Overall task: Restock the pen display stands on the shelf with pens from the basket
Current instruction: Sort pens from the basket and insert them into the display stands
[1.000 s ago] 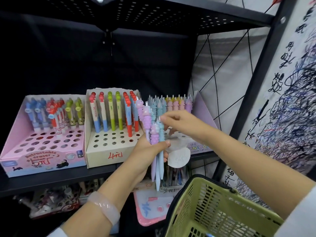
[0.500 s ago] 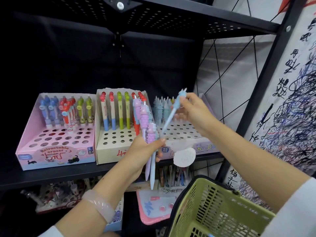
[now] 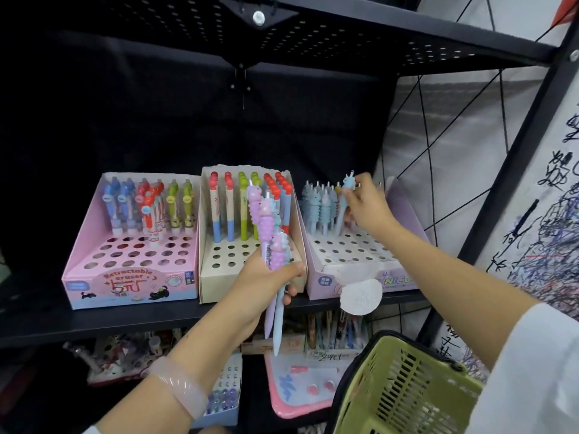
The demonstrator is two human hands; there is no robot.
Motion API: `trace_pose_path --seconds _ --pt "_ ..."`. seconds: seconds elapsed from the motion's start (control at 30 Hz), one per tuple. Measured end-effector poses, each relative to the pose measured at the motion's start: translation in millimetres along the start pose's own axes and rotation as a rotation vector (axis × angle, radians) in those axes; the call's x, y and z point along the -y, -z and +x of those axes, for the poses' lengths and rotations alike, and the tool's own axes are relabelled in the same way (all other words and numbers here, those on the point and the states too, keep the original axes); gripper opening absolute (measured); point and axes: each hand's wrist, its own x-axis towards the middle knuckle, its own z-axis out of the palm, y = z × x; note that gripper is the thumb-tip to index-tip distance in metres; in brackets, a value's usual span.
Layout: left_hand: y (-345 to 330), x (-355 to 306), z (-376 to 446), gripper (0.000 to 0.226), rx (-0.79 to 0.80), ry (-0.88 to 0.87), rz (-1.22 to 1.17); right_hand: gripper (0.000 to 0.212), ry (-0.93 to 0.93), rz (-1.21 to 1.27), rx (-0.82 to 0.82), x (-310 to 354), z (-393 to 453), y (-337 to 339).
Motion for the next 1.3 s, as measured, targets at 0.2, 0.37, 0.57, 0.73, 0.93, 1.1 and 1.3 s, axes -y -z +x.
trace_pose_path --seconds 0.2,0.37,0.57,0.73,0.93,1.1,1.3 --pt "-2 2 -1 0.008 0.003 0.004 0.003 0.030 -0.069 -0.112 0.132 -6 11 -10" --pt "-1 2 -4 0.008 0.008 0.006 0.022 0.038 -0.127 -0.231 0.257 -15 -2 -17" --pt "-3 0 -7 0.004 0.030 0.001 0.016 0.018 0.016 -0.110 0.040 15 -25 3" --pt "-6 -2 -9 0.011 0.028 -0.020 -0.014 0.008 0.069 0.217 0.610 54 -72 9" --pt "-14 -7 -14 0.029 0.024 -0.090 -0.036 0.021 -0.077 0.414 0.648 55 -91 0" --pt "-19 -10 -14 0.030 0.031 -0.085 -0.105 0.016 -0.131 0.521 0.727 53 -95 1" --pt "-15 -7 -14 0.027 -0.016 -0.024 -0.079 0.011 -0.274 0.727 0.298 51 -68 16"
